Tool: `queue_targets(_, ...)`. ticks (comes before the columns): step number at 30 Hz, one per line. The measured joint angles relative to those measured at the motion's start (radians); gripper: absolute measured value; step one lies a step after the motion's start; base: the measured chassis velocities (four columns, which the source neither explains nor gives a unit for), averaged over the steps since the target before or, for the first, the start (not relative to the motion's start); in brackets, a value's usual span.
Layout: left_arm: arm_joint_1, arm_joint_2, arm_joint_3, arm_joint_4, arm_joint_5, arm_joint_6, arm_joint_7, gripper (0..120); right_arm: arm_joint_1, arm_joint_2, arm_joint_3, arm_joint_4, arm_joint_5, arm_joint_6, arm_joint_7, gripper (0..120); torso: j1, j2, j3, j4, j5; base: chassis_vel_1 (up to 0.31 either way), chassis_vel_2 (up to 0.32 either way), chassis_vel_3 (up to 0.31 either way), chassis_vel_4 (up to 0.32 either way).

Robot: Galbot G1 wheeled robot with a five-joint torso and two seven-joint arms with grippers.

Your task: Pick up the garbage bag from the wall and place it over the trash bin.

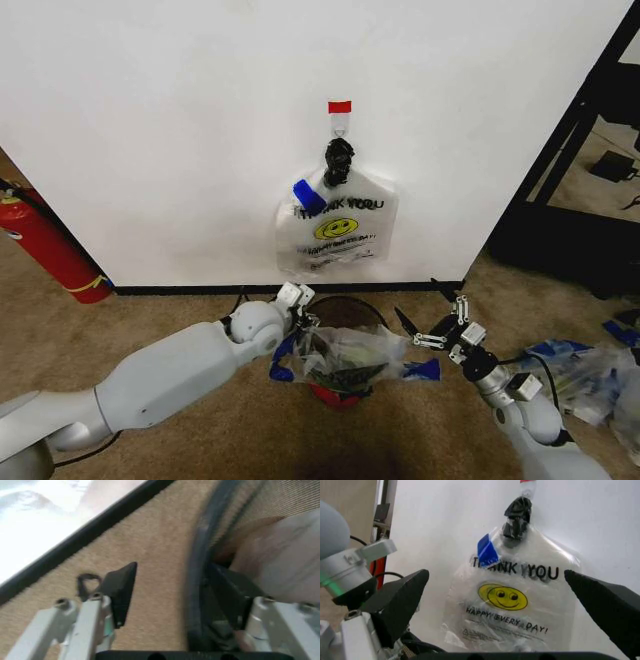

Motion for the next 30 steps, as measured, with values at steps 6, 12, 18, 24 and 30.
queue_targets(6,0.065,-0.003,-0.079,-0.075,-0.228,0.013,-0.179,25,0.0,0.001,-0.004,-0.014,-0.002,0.012,-0.005,100,0.0,0.0,0.0,0.0003,0.0001,0.0,0.0,0.0,0.0)
queue_targets(12,0.139,0.019,-0.152,-0.141,-0.303,-0.013,-0.282,7,0.008,0.004,-0.013,-0.019,-0.008,0.012,-0.006,100,0.0,0.0,0.0,0.0003,0.0,0.0,0.0,0.0,0.0)
queue_targets(18,0.225,0.04,-0.252,-0.225,-0.364,-0.039,-0.353,4,0.013,0.007,-0.018,-0.028,-0.012,0.012,-0.009,100,0.0,0.0,0.0,0.0003,0.0001,0.0,0.0,0.0,0.0)
queue_targets(24,0.49,0.019,-0.562,-0.343,-0.403,-0.125,-0.39,4,0.019,0.011,-0.032,-0.047,-0.01,0.009,-0.008,100,0.0,0.0,0.0,0.0003,0.0,0.0,0.0,0.0,0.0)
queue_targets(30,0.66,-0.099,-0.71,-0.4,-0.388,-0.222,-0.432,4,0.01,0.008,-0.042,-0.054,-0.01,-0.012,0.004,100,0.0,0.0,0.0,0.0004,-0.0001,0.0,0.0,0.0,0.0)
